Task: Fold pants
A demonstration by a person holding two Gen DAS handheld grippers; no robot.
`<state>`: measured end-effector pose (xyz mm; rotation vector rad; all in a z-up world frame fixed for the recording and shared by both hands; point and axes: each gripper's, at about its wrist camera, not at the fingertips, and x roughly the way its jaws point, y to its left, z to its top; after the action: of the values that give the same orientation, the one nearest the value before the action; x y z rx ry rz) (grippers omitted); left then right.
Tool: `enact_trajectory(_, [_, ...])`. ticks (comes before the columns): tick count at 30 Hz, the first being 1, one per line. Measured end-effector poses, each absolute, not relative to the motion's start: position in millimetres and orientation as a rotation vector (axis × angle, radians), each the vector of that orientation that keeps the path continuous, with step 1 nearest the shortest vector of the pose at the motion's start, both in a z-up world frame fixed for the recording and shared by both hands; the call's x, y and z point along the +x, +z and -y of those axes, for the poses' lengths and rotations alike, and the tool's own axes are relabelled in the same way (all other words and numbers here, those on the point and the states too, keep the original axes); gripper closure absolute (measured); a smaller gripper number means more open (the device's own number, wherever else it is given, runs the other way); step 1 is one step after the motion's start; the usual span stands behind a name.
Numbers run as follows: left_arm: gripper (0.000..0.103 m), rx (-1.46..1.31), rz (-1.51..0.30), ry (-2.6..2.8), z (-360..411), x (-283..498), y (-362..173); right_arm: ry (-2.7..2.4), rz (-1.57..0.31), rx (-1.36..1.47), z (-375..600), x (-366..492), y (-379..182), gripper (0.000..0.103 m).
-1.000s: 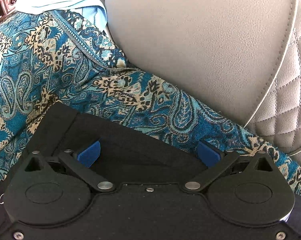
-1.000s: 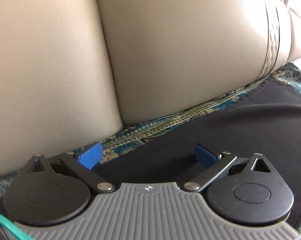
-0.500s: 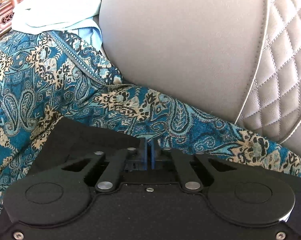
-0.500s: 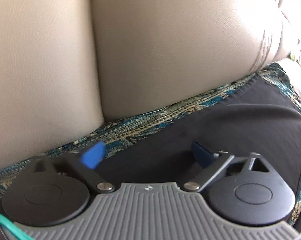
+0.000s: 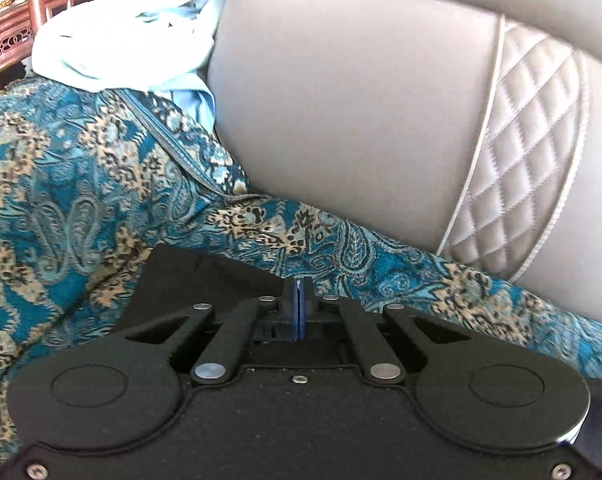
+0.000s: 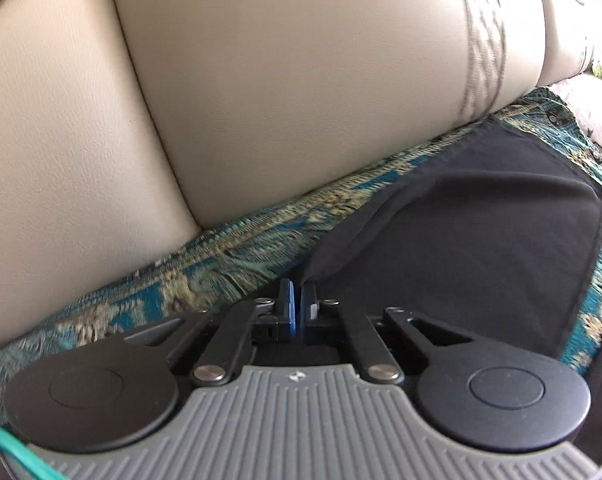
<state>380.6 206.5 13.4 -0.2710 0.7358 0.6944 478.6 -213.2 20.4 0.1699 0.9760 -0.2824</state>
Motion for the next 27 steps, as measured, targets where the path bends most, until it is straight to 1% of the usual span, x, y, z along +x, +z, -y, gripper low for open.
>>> enact_trajectory(6, [0.102, -0.251, -0.674, 0.617, -186, 315, 42, -0.199, -0.922, 0.242, 253, 408, 43, 0.1])
enact_trajectory(10, [0.103, -0.257, -0.606, 0.581, -172, 253, 61, -0.155, -0.887, 0.275, 279, 350, 55, 0.1])
enact_trajectory(14, [0.103, -0.198, -0.514, 0.6, -154, 192, 75, -0.133, -0.876, 0.272, 300, 290, 54, 0.1])
enact_trajectory(17, [0.103, -0.214, -0.557, 0.549, -149, 163, 75, -0.117, -0.912, 0.297, 315, 256, 46, 0.1])
enact_trajectory(18, [0.101, -0.237, -0.579, 0.518, -150, 157, 73, -0.116, -0.925, 0.296, 318, 246, 43, 0.1])
enact_trajectory(20, [0.095, -0.305, -0.596, 0.468, -157, 144, 69, -0.122, -0.942, 0.288, 324, 232, 40, 0.1])
enact_trajectory(22, [0.08, -0.381, -0.603, 0.428, -169, 135, 63, -0.122, -0.953, 0.28, 329, 221, 39, 0.1])
enact_trajectory(23, [0.059, -0.407, -0.598, 0.422, -175, 132, 60, -0.123, -0.955, 0.271, 330, 217, 38, 0.1])
enact_trajectory(24, [0.048, -0.422, -0.601, 0.435, -180, 129, 55, -0.123, -0.954, 0.255, 331, 212, 38, 0.1])
enact_trajectory(27, [0.048, -0.431, -0.627, 0.504, -193, 125, 41, -0.152, -0.936, 0.198, 330, 205, 39, 0.1])
